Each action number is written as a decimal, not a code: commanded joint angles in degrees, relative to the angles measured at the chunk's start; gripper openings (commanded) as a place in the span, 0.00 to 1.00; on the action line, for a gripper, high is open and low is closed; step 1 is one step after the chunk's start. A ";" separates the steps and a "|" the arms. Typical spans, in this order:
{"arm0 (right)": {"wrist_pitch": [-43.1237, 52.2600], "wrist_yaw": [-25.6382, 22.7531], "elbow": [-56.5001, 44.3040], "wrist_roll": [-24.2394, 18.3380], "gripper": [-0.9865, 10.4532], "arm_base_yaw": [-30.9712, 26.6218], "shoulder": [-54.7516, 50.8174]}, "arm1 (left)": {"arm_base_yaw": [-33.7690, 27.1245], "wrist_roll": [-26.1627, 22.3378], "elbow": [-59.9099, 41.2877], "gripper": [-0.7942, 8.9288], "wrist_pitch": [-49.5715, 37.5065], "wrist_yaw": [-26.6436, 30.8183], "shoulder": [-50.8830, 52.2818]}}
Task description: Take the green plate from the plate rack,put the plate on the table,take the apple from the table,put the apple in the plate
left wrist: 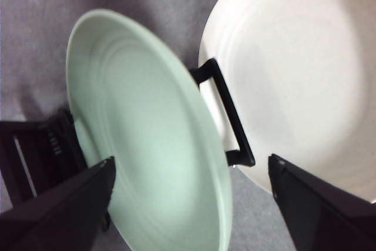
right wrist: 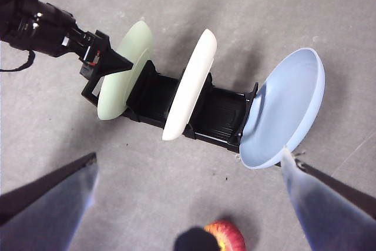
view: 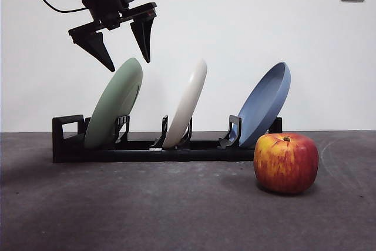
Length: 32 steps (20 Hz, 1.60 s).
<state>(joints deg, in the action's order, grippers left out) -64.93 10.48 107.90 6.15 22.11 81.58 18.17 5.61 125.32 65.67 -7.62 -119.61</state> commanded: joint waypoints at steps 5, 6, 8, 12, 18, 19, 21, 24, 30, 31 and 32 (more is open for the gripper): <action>0.20 -0.07 0.28 -0.28 0.61 0.07 0.44 | 0.70 -3.08 -0.02 0.08 0.90 0.11 -1.18; 0.17 -0.07 0.28 -0.22 0.61 0.07 0.44 | 0.70 -3.08 -0.02 0.07 1.03 -0.26 -1.18; 0.17 -0.07 0.28 -0.22 0.61 0.07 0.44 | 0.70 -3.08 -0.02 0.07 0.87 -0.28 -1.20; 0.20 -0.07 0.28 -0.22 0.61 0.07 0.44 | 0.70 -3.06 -0.02 0.07 1.16 -0.68 -1.20; 0.20 -0.07 0.28 -0.20 0.61 0.07 0.44 | 0.83 -2.21 4.92 0.07 -0.57 -8.00 -1.14; 0.22 -0.07 0.28 -0.20 0.61 0.07 0.44 | 1.09 -2.21 8.00 0.07 -0.35 -7.82 -1.14; 0.24 -0.07 0.28 -0.22 0.61 0.07 0.44 | 1.46 -2.21 15.45 0.07 1.64 -7.80 -1.14; 0.72 -0.09 0.28 -0.22 0.61 0.07 0.44 | 1.81 -2.25 28.22 0.07 6.49 -7.78 -1.14; 3.63 -0.07 0.28 -0.37 0.61 0.04 0.44 | 2.75 -3.37 39.98 0.07 10.93 -7.76 6.58; 3.85 -0.07 0.28 -0.37 0.61 0.04 0.44 | 3.54 -3.80 39.58 0.07 10.99 -7.76 9.22; 4.13 -0.07 0.28 -0.37 0.61 0.04 0.44 | 4.37 -4.00 38.53 0.07 10.99 -7.58 12.28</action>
<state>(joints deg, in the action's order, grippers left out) -61.21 10.46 107.94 6.15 22.11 81.65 22.09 3.03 163.81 76.27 -15.07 -108.57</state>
